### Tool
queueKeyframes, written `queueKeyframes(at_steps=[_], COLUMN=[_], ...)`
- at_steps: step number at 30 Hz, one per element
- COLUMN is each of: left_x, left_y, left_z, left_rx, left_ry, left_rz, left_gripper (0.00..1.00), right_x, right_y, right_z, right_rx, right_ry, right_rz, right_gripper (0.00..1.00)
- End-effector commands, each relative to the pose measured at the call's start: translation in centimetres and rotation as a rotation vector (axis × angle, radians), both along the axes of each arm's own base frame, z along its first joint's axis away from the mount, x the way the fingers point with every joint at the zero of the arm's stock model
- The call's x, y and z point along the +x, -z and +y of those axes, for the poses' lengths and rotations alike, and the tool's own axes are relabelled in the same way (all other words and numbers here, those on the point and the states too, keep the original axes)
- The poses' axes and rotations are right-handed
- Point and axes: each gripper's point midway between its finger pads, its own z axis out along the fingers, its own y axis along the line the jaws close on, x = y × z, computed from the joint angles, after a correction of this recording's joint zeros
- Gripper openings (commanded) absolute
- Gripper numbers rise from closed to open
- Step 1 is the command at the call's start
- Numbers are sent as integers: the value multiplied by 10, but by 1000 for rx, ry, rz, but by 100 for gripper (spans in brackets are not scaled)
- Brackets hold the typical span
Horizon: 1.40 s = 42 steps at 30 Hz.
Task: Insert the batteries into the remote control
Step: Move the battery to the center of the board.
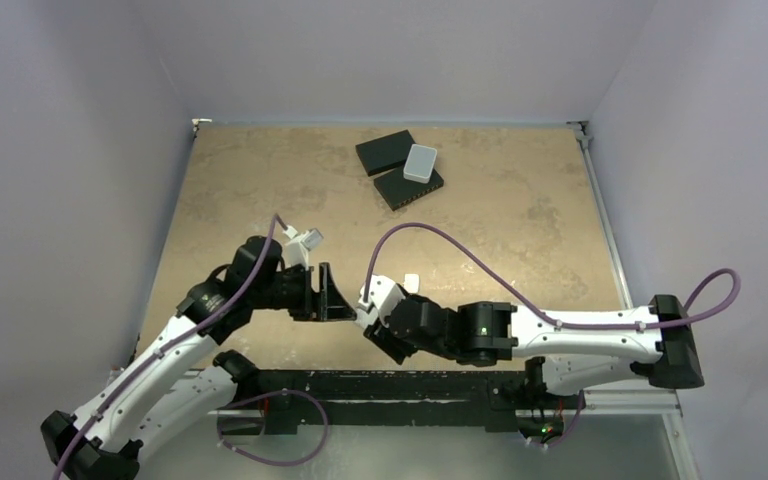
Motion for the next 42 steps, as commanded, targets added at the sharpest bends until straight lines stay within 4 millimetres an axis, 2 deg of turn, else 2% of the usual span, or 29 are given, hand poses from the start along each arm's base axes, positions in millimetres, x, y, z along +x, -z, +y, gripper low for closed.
queueKeyframes(at_steps=[1,7,17,28,32,42], left_x=[24,28,22,17,18,17], left_y=[-16,-28,-36,-37,-33,-26], left_z=[26,45,58,61,64,64], left_rx=[124,160,170,171,182,186], left_ry=[-138,-231,-239,-215,-221,-217], left_rz=[-148,-218,-291,-335,-340,-341], left_gripper=[67,68,68,68,68,68], right_x=[12,38,91,123,135,147], right_y=[-3,9,24,51,61,87], right_z=[6,11,28,56,59,59], right_rx=[23,-26,-36,23,36,36], right_ry=[-9,-15,97,257,334,415], right_rz=[5,18,51,138,163,204], right_gripper=[31,31,32,30,30,31])
